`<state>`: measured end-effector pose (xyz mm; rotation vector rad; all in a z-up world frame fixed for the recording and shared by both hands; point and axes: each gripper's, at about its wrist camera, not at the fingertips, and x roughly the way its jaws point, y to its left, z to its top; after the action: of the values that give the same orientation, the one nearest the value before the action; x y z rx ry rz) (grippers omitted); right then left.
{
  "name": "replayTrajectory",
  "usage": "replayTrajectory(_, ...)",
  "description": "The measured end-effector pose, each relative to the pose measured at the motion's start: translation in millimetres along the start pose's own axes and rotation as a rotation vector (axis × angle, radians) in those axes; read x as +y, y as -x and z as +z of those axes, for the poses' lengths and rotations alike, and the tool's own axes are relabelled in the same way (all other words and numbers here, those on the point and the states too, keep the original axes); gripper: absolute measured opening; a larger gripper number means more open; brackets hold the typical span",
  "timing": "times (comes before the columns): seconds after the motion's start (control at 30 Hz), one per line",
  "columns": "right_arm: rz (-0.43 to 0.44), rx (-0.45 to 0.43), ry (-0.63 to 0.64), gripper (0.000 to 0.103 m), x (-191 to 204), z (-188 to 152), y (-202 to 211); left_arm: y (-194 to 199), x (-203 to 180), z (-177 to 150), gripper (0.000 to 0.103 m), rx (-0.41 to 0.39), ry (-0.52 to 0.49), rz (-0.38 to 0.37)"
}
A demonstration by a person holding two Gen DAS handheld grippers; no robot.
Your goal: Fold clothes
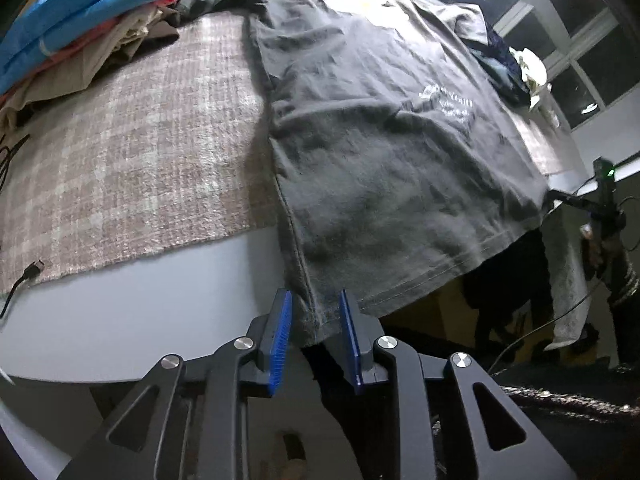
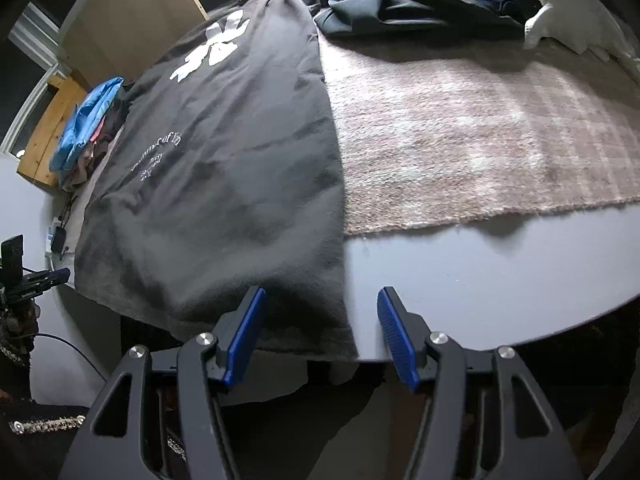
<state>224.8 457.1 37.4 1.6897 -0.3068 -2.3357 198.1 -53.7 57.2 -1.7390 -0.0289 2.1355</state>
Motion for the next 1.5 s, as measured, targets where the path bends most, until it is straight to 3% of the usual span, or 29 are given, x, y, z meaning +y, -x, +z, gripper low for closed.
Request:
replayTrajectory(0.2,-0.019,0.021,0.058,0.057,7,5,-6,-15,-7,-1,0.022,0.036,-0.024,0.039)
replayTrajectory(0.27,-0.026,0.023,0.087,0.056,11,4,-7,-19,-9,-1,0.006,0.036,-0.036,0.045)
replayTrajectory(0.3,-0.025,0.023,0.098,0.054,13,4,-7,-18,-10,-1,0.005,0.038,-0.040,0.027)
replayTrajectory(0.33,-0.021,0.022,0.109,0.035,15,4,-8,-17,-11,-1,0.005,0.039,-0.045,0.009)
replayTrajectory(0.37,-0.012,0.026,0.111,0.009,16,4,-8,-17,-12,-1,0.004,0.040,-0.049,-0.009)
replayTrajectory(0.4,-0.001,0.031,0.109,0.004,17,6,-9,-14,-13,0,0.004,0.037,-0.050,-0.033)
replayTrajectory(0.5,0.110,0.000,0.054,0.004,18,14,10,23,-8,6,0.004,-0.033,-0.022,-0.109)
replayTrajectory(0.63,0.236,-0.173,0.032,0.003,29,29,81,94,13,4,0.004,-0.180,0.045,-0.166)
replayTrajectory(0.67,0.265,-0.229,0.014,0.003,28,31,96,92,17,4,0.004,-0.179,0.064,-0.157)
replayTrajectory(0.73,0.277,-0.238,-0.013,0.003,26,30,94,84,21,2,0.004,-0.166,0.093,-0.141)
replayTrajectory(0.87,0.184,-0.075,0.024,0.003,34,18,53,50,6,-9,0.004,-0.086,0.079,-0.151)
replayTrajectory(1.0,0.147,-0.068,-0.036,0.007,13,11,49,42,7,-9,0.004,-0.069,0.085,-0.150)
replayTrajectory(1.07,0.130,-0.048,-0.065,0.035,4,11,44,39,5,-6,0.004,-0.058,0.075,-0.129)
replayTrajectory(1.13,0.106,-0.041,-0.053,0.045,3,10,35,37,5,-3,0.004,-0.050,0.066,-0.122)
replayTrajectory(1.4,0.023,0.018,0.099,0.045,35,6,-6,32,12,0,0.004,-0.033,0.042,-0.107)
replayTrajectory(1.43,0.017,0.016,0.124,0.034,40,6,-9,32,12,1,0.004,-0.035,0.039,-0.104)
replayTrajectory(1.47,0.006,0.021,0.142,0.004,43,6,-13,34,14,2,0.004,-0.036,0.038,-0.102)
replayTrajectory(1.5,0.013,0.029,0.141,0.003,45,7,-14,36,15,4,0.004,-0.040,0.036,-0.098)
